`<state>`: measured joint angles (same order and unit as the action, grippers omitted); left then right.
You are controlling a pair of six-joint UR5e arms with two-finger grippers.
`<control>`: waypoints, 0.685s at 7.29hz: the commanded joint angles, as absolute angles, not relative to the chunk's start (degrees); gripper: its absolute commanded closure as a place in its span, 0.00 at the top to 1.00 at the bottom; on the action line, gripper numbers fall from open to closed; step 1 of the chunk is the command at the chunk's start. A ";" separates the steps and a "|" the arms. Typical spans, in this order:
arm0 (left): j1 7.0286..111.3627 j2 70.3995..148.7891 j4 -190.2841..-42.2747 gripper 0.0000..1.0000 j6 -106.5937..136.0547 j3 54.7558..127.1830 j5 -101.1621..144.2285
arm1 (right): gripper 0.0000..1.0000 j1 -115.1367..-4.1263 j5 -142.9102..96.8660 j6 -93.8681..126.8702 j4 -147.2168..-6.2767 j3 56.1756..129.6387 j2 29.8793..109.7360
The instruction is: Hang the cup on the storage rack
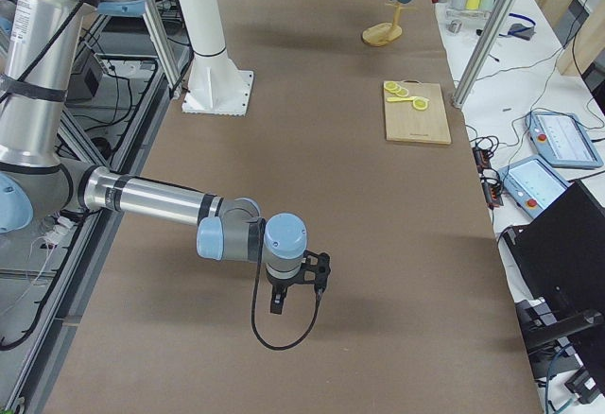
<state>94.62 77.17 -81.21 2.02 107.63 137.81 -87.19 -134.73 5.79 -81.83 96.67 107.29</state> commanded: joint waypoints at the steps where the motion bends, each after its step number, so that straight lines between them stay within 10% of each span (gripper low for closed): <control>1: 94.48 77.17 -81.21 0.99 2.02 107.67 137.81 | 1.00 -87.19 -134.74 5.71 -81.74 96.85 107.23; 5: 94.48 77.17 -81.12 0.99 2.02 107.66 137.81 | 1.00 -86.84 -134.12 5.71 -81.83 97.29 107.31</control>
